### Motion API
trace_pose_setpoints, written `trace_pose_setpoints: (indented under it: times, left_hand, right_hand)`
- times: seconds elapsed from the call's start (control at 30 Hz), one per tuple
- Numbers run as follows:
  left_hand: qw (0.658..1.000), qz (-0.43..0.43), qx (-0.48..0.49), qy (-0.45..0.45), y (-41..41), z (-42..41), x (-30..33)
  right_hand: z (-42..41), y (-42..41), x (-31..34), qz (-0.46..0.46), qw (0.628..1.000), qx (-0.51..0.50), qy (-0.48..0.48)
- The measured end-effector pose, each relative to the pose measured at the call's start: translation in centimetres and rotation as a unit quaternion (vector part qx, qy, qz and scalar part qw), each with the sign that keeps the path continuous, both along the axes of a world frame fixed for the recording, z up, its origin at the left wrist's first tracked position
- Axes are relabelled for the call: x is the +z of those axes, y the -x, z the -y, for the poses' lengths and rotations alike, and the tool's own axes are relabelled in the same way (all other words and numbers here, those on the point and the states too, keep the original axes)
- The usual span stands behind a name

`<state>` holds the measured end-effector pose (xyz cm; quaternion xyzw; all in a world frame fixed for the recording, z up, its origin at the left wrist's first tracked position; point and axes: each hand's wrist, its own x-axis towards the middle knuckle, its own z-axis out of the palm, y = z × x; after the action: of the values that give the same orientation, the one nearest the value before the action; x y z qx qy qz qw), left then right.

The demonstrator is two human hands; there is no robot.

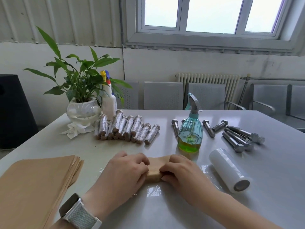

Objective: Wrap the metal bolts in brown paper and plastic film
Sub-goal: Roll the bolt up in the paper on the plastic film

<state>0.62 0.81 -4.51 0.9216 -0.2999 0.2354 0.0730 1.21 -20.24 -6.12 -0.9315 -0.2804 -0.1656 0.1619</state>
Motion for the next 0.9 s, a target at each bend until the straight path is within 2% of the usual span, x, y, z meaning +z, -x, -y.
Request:
trace_pose_setpoints:
  times: [0.1,0.2,0.3,0.43,0.67,0.9]
  left_hand:
    - [0.999,0.025,-0.019,-0.017,-0.2,-0.4,-0.3]
    - [1.000,0.012,-0.012,-0.025,-0.4,-0.5,-0.5]
    - [1.000,-0.008,-0.016,0.015,-0.4,-0.6,-0.5]
    - [0.994,-0.076,-0.002,0.077,-0.2,-0.4,-0.4]
    - [0.994,-0.063,0.024,0.082,-0.6,-0.3,-1.2]
    - [0.987,-0.101,0.050,0.116,-0.8,-0.1,-1.4]
  right_hand:
    - [0.1,-0.3,0.1,-0.029,1.000,-0.002,-0.010]
    - [0.2,-0.5,0.3,-0.058,0.998,0.002,-0.018]
    - [0.4,-0.8,0.6,-0.080,0.997,0.010,-0.014]
    - [0.6,-1.2,1.5,-0.119,0.992,0.029,0.007]
    - [0.1,-3.4,3.7,-0.239,0.959,0.043,0.147]
    - [-1.7,-5.5,6.0,-0.336,0.888,-0.004,0.312]
